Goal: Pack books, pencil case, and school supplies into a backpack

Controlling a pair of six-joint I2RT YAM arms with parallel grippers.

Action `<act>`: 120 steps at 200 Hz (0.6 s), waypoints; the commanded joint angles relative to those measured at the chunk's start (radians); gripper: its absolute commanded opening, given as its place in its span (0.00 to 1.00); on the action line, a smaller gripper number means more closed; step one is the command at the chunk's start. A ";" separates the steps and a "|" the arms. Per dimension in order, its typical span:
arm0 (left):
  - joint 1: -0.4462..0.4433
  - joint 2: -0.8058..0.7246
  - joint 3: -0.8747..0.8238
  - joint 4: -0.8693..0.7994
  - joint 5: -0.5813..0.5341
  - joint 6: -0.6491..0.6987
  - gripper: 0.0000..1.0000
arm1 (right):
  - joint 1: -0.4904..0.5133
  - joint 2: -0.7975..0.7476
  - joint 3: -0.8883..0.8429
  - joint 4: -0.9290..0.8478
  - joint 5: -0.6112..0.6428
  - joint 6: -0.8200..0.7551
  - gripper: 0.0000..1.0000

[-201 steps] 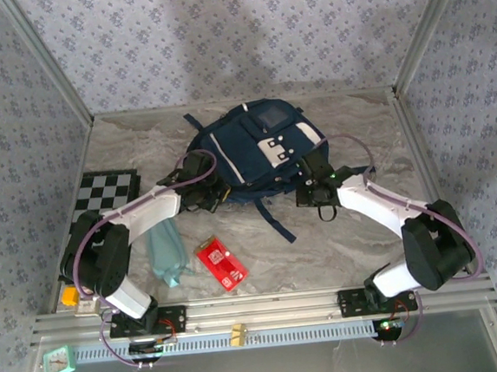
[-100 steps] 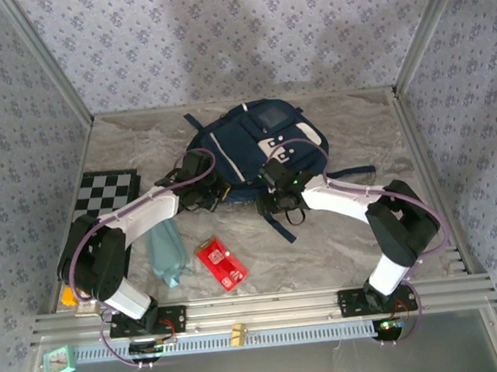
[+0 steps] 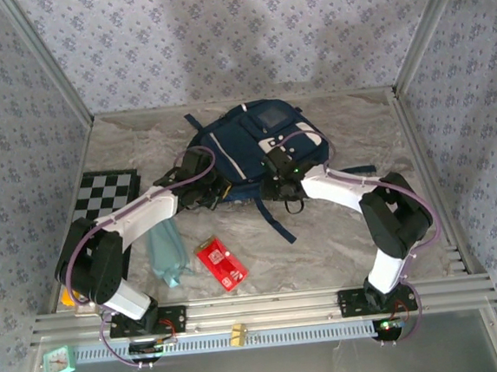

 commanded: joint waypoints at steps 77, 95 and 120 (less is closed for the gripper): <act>0.030 -0.083 0.053 -0.033 -0.021 0.045 0.00 | -0.074 -0.173 -0.096 -0.085 0.078 -0.098 0.53; 0.026 -0.082 0.051 -0.039 -0.008 0.061 0.00 | -0.048 -0.229 -0.107 -0.071 0.019 -0.120 0.54; 0.009 -0.096 0.026 -0.046 -0.003 0.087 0.00 | -0.083 -0.272 -0.129 -0.059 -0.104 -0.063 0.55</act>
